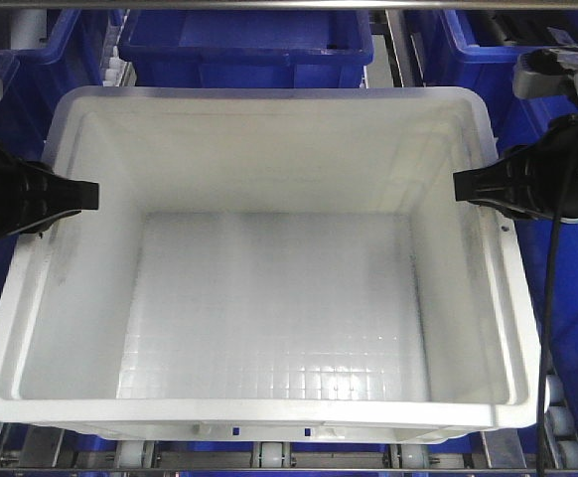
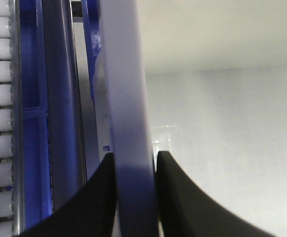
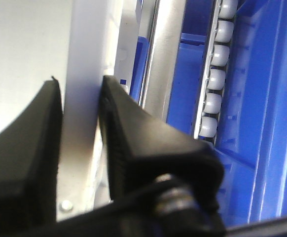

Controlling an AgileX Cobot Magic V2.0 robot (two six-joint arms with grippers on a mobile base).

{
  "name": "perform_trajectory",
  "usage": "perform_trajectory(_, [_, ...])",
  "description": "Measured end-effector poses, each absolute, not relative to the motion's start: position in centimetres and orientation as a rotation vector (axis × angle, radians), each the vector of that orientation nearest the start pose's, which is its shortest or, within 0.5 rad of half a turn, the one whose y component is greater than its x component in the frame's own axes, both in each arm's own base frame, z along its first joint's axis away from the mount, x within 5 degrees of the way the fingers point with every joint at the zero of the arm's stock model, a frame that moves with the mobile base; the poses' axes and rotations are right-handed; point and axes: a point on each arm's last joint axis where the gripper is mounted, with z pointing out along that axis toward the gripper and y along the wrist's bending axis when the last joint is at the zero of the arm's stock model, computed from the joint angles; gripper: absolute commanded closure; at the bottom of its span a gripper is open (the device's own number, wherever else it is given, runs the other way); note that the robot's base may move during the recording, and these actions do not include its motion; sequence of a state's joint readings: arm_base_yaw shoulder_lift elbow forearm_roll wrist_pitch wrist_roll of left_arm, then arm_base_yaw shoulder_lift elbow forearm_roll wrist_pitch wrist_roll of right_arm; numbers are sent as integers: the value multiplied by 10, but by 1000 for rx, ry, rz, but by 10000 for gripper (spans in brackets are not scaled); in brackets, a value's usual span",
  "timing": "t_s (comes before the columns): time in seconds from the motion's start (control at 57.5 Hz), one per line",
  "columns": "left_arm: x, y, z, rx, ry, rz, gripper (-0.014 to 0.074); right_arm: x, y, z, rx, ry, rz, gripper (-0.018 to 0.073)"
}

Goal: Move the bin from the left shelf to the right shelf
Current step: 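Lower the tote onto the rollers between the blue bins with both grippers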

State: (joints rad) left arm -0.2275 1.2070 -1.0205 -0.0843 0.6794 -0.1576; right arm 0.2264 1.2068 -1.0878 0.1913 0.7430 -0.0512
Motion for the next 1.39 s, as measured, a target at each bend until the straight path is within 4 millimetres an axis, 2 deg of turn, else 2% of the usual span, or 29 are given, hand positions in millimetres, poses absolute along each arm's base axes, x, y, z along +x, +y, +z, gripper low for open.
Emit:
perform_trajectory(0.191, [247, -62, 331, 31, 2377, -279, 590, 243, 68, 352, -224, 2339, 307, 555])
perform_trajectory(0.348, [251, -63, 326, 29, 2395, -278, 549, 242, 68, 351, -220, 2348, 311, 502])
perform_trajectory(0.522, [252, -63, 325, 28, 2398, -277, 467, 242, 68, 351, -217, 2351, 314, 377])
perform_trajectory(0.783, [254, -61, 325, 84, 2375, -209, 325, 245, 67, 359, -229, 2269, 288, 125])
perform_trajectory(0.922, [256, -59, 328, 107, 2344, -180, 275, 245, 67, 360, -231, 2264, 286, 40])
perform_trajectory(1.218, [256, -58, 329, 118, 2339, -161, 268, 245, 65, 360, -250, 2259, 248, 25])
perform_trajectory(1.392, [249, -57, 337, 117, 2305, -165, 268, 244, 64, 361, -250, 2252, 247, 25])
